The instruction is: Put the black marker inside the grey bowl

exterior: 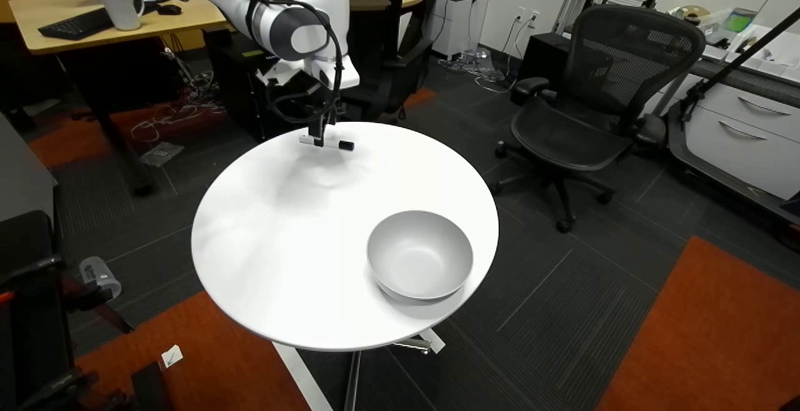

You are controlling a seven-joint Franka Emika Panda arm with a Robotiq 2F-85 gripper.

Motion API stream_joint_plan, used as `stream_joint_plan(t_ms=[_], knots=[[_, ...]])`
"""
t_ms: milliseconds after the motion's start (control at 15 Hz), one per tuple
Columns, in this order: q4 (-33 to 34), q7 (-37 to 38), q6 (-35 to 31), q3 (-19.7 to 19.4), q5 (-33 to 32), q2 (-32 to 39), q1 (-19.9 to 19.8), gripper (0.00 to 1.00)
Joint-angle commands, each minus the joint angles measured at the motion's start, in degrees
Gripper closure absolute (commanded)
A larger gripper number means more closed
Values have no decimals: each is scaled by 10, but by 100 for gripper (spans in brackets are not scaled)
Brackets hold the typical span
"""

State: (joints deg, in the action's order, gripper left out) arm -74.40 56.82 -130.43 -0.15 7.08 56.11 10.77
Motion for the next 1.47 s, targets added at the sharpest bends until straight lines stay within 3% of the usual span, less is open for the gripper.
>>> stream_joint_plan(t_ms=[0,267,400,1000,1067,1133,1400], knots=[[57,12,45,-5,7,30,1,0],[85,13,69,-5,7,49,0,0],[96,19,72,-8,5,58,2,28],[134,21,93,-7,8,78,-2,97],[130,21,91,-5,11,72,-4,100],[112,23,82,-3,14,54,-6,95],[12,3,51,-3,23,-46,-20,95]])
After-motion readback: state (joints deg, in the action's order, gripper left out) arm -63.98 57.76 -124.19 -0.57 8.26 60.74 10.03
